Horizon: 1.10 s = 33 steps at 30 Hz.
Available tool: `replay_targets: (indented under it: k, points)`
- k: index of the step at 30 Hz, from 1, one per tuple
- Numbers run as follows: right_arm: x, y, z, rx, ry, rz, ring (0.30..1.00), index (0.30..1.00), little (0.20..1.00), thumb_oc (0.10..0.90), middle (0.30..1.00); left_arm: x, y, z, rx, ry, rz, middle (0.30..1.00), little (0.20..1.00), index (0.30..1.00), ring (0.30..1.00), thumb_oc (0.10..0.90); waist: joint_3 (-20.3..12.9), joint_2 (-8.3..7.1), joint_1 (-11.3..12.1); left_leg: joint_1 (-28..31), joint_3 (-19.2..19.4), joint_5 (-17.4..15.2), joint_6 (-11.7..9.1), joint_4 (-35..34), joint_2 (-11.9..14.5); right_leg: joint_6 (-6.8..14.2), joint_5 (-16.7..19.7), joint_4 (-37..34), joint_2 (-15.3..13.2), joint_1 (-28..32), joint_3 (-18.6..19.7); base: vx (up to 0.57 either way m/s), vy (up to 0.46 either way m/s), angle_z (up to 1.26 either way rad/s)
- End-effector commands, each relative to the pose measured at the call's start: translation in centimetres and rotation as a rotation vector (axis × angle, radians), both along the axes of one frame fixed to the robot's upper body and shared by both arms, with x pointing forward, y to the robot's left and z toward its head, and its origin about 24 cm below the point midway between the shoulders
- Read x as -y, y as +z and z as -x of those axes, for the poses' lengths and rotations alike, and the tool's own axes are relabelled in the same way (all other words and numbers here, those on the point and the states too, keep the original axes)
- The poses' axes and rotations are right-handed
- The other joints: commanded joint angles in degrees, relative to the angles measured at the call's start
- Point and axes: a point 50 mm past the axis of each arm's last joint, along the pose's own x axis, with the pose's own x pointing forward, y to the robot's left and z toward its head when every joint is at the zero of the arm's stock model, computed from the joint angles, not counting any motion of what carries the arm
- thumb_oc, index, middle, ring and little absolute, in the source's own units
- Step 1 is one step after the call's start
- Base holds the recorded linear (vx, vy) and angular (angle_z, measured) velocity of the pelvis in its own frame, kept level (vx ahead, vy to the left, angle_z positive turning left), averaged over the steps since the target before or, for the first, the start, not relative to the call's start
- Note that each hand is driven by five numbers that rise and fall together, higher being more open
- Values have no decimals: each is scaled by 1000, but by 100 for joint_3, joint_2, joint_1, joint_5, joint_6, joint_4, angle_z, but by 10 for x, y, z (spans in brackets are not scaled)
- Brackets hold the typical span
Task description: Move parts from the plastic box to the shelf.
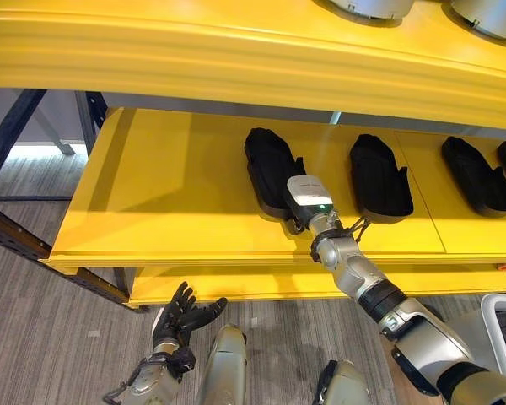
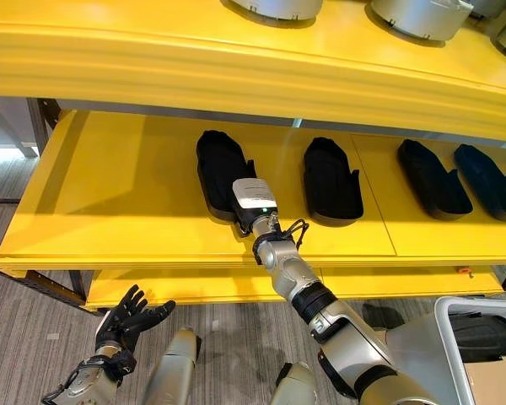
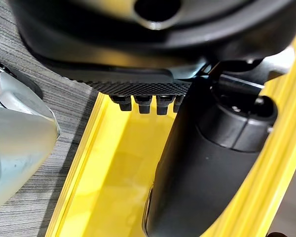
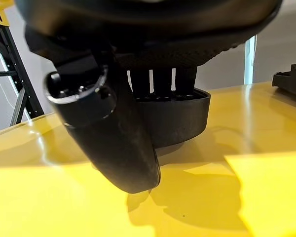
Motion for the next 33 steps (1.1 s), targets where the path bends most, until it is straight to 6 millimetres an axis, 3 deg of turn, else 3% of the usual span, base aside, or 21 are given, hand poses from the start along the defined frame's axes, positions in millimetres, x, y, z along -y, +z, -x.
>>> replay_targets:
  k: [1,10,33]
  points:
    - [-29,34,0,91,128,-75,1000,1000,1000,900,1000,-3,33,-15,201,-6,-40,1000,1000,1000,1000,900,-180,56,116,-6,-53,-51,246,-334,85,-359,-432,386,162,46,100,0,0,0]
    - [-26,65,13,185,190,-200,1000,1000,1000,900,1000,-7,33,-12,190,28,-44,1000,1000,1000,1000,900,-190,-15,21,-1,-10,-53,251,-340,115,-365,-438,383,192,9,123,1,-1,-2]
    - [-23,98,49,294,358,-367,1000,1000,1000,900,1000,-14,31,-6,174,79,-52,1000,1000,1000,1000,900,-246,-147,-104,-38,48,-36,255,-339,162,-363,-434,369,259,-94,221,0,-1,-1]
